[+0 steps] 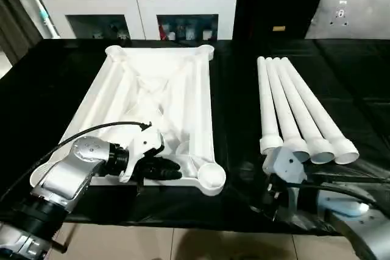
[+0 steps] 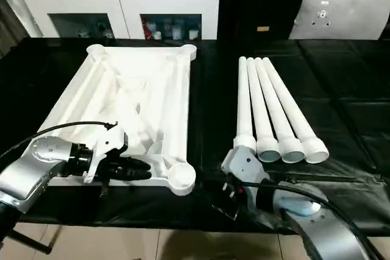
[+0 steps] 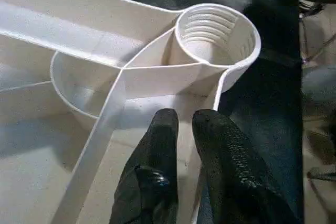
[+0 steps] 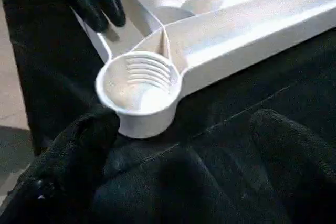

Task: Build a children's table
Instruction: Move table base

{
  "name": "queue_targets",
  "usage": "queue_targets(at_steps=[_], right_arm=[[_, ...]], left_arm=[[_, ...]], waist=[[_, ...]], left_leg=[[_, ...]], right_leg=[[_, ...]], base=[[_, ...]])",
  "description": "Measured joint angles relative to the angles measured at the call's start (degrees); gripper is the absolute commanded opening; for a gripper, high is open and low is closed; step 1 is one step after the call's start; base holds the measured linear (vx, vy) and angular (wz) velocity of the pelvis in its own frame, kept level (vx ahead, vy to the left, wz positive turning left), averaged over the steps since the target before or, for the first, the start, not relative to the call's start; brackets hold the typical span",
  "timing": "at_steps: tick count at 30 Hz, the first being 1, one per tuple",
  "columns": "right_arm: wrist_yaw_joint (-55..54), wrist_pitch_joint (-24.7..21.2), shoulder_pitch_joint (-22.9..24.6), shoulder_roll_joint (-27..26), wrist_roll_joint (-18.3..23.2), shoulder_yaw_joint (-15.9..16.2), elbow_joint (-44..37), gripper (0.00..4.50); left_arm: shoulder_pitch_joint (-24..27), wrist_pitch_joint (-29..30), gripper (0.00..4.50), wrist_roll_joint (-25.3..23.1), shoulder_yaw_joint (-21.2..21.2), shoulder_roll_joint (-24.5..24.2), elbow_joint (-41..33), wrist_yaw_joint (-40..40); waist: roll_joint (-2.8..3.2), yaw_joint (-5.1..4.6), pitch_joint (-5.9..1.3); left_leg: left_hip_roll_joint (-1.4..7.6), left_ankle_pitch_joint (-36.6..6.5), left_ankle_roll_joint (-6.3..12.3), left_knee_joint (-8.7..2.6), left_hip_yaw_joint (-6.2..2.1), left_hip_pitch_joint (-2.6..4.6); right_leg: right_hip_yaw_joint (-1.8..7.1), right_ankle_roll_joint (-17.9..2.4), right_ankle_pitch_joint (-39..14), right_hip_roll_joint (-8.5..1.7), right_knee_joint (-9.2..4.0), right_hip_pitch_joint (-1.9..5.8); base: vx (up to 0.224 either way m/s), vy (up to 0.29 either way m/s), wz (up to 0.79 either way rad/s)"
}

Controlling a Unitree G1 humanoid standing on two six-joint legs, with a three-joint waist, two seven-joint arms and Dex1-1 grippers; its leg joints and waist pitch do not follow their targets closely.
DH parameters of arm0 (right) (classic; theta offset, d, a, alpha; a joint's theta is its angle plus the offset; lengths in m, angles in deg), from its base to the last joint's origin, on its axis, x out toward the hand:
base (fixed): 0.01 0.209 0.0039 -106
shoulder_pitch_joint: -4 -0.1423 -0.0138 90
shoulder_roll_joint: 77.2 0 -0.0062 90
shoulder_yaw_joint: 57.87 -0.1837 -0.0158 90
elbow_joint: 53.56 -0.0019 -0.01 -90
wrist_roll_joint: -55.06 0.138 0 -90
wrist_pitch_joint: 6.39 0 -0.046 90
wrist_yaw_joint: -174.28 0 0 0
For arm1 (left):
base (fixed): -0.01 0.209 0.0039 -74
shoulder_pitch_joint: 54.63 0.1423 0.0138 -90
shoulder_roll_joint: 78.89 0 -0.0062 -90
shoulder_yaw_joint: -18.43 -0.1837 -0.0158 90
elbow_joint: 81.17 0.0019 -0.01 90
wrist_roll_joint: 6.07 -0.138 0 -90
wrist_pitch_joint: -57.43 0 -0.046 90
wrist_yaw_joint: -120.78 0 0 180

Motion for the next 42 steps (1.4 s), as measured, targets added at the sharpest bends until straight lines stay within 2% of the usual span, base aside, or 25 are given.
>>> queue_targets(at_steps=[2, 3, 4, 9, 15, 18, 20, 22, 24, 27, 30, 34, 35, 37, 40, 41, 42], right_arm=[[0.07, 0.74, -0.01, -0.02, -0.03, 0.04, 0.89, 4.50], [0.08, 0.98, -0.01, -0.02, -0.05, 0.05, 1.19, 4.50], [0.19, 1.37, 0.00, -0.03, -0.09, 0.06, 1.54, 4.50], [1.15, 5.37, 0.42, 0.00, -1.14, 0.06, 5.55, 4.50], [1.80, 7.58, 0.87, 0.16, -1.04, -0.26, 6.32, 4.50], [1.82, 7.70, 1.88, 0.45, -0.09, -2.41, 5.79, 4.50], [1.77, 5.95, 1.62, 0.57, 1.96, -4.83, 3.71, 4.50], [1.73, 3.52, -0.27, 0.54, 4.86, -7.01, 0.37, 4.50], [0.99, 0.25, -4.03, -0.25, 8.64, -8.90, -3.84, 4.50], [-0.93, -3.16, -8.57, -1.96, 12.35, -9.70, -7.93, 4.50], [-1.49, -5.35, -9.44, -2.35, 13.14, -9.38, -8.32, 4.50], [-0.70, -7.74, -9.35, -0.75, 11.90, -6.49, -8.35, 4.50], [-0.53, -8.66, -9.26, 0.45, 11.55, -5.55, -8.58, 4.50], [-0.11, -10.26, -8.64, 2.90, 11.21, -4.23, -9.01, 4.50], [0.13, -11.58, -8.25, 3.64, 10.70, -3.30, -9.16, 4.50], [0.19, -11.66, -8.25, 3.69, 10.68, -3.24, -9.26, 4.50], [0.34, -11.88, -8.24, 4.05, 10.60, -3.14, -9.42, 4.50]], left_arm=[[-0.01, -1.73, 1.28, -1.15, -0.05, 0.04, 0.17, -0.11], [0.00, -2.40, 1.57, -1.54, -0.13, 0.08, 0.39, -0.16], [-0.04, -3.26, 1.66, -2.06, -0.22, 0.16, 0.62, -0.38], [-0.74, -7.47, 1.70, -4.36, -0.93, 0.48, 2.11, -1.04], [-0.52, -3.47, 1.70, -1.93, 0.25, 0.64, 1.78, 0.17], [-0.16, -1.70, 2.04, -0.07, 0.91, 0.50, 0.39, 1.57], [0.02, -1.62, 2.10, 0.37, 1.11, 0.34, -0.22, 2.21], [0.17, -1.67, 2.39, 0.36, 1.31, 0.20, -0.56, 2.45], [0.48, -1.73, 2.49, 0.36, 1.33, -0.27, -2.09, 2.69], [0.73, -1.65, 2.59, 0.40, 1.38, -0.70, -4.24, 2.85], [0.73, -1.81, 2.59, -0.20, 1.33, -1.42, -4.24, 2.80], [0.74, -3.83, 2.59, -3.61, -0.17, -1.92, -2.61, 2.56], [0.74, -4.16, 2.31, -4.37, -0.87, -1.92, -2.10, 2.53], [0.92, -4.19, 2.22, -4.97, -1.28, -1.96, -1.47, 2.54], [1.20, -4.25, 2.10, -5.67, -1.45, -2.10, -1.39, 2.44], [1.20, -4.28, 1.85, -5.87, -1.45, -2.10, -1.38, 2.36], [1.19, -4.61, 1.80, -6.26, -1.45, -1.88, -1.14, 1.91]], waist=[[-0.01, 0.11, 0.00], [0.00, 0.12, 0.00], [0.00, 0.12, 0.00], [0.11, 0.06, -0.08], [0.25, -0.07, -0.17], [0.25, 0.05, -0.16], [0.37, 0.08, -0.09], [0.57, -0.04, 0.02], [0.63, -0.35, 0.06], [0.67, -0.38, 0.07], [0.69, -0.04, 0.09], [0.69, 0.21, 0.10], [0.70, 0.26, 0.11], [0.68, 0.37, 0.12], [0.76, 0.37, 0.21], [0.82, 0.37, 0.26], [0.89, 0.36, 0.32]], left_leg=[[0.00, 0.00, 0.00, -0.01, 0.00, 0.01], [0.00, 0.00, 0.00, 0.00, 0.01, 0.01], [0.00, 0.00, 0.00, -0.01, 0.01, 0.02], [0.01, 0.01, 0.00, 0.00, 0.01, 0.06], [0.02, 0.00, 0.00, -0.01, 0.02, 0.04], [0.02, 0.00, 0.00, -0.02, 0.03, -0.04], [0.02, 0.00, 0.00, -0.03, 0.05, -0.05], [0.02, 0.00, 0.01, -0.02, 0.07, 0.00], [0.06, 0.01, 0.00, -0.03, 0.06, 0.02], [0.18, 0.01, -0.01, -0.05, 0.06, 0.09], [0.18, 0.01, -0.02, -0.14, 0.07, 0.02], [0.18, 0.01, -0.02, -0.33, 0.21, -0.06], [0.18, 0.01, -0.03, -0.37, 0.25, -0.08], [0.18, 0.01, -0.03, -0.46, 0.27, -0.07], [0.18, 0.01, -0.03, -0.54, 0.29, -0.03], [0.18, 0.01, -0.03, -0.54, 0.29, -0.02], [0.18, 0.02, -0.03, -0.54, 0.30, -0.01]], right_leg=[[0.00, -0.01, -0.01, 0.00, -0.01, 0.01], [0.00, -0.01, -0.01, 0.00, -0.01, 0.01], [0.00, -0.01, -0.01, 0.00, -0.01, 0.02], [0.02, 0.00, -0.01, 0.00, 0.01, 0.14], [0.02, 0.01, -0.02, 0.01, 0.03, 0.02], [0.02, 0.00, -0.02, 0.00, -0.01, -0.06], [0.02, 0.00, -0.02, 0.00, -0.02, -0.06], [0.04, -0.02, -0.01, 0.00, 0.00, -0.05], [0.04, -0.01, -0.01, 0.03, 0.08, -0.03], [-0.01, 0.02, -0.03, 0.12, 0.09, -0.04], [-0.01, 0.03, -0.05, 0.12, 0.03, -0.12], [0.02, 0.02, -0.06, 0.10, -0.13, -0.21], [0.03, 0.01, -0.06, 0.09, -0.15, -0.25], [0.03, -0.01, -0.07, 0.08, -0.20, -0.26], [0.03, -0.01, -0.07, 0.08, -0.21, -0.28], [0.03, -0.01, -0.08, 0.08, -0.21, -0.28], [0.05, -0.01, -0.08, 0.08, -0.20, -0.28]], base=[[0.000, 0.000, 0.00], [0.000, 0.000, 0.00], [0.000, 0.000, 0.00], [0.000, 0.000, 0.00], [0.000, 0.000, 0.00], [0.000, 0.000, 0.00], [0.000, 0.000, 0.00], [0.000, 0.000, 0.00], [0.000, 0.000, 0.00], [0.000, 0.000, 0.00], [0.000, 0.000, 0.00], [0.000, 0.000, 0.00], [0.000, 0.000, 0.00], [0.000, 0.000, 0.00], [0.000, 0.000, 0.00], [0.000, 0.000, 0.00], [0.000, 0.000, 0.00]])
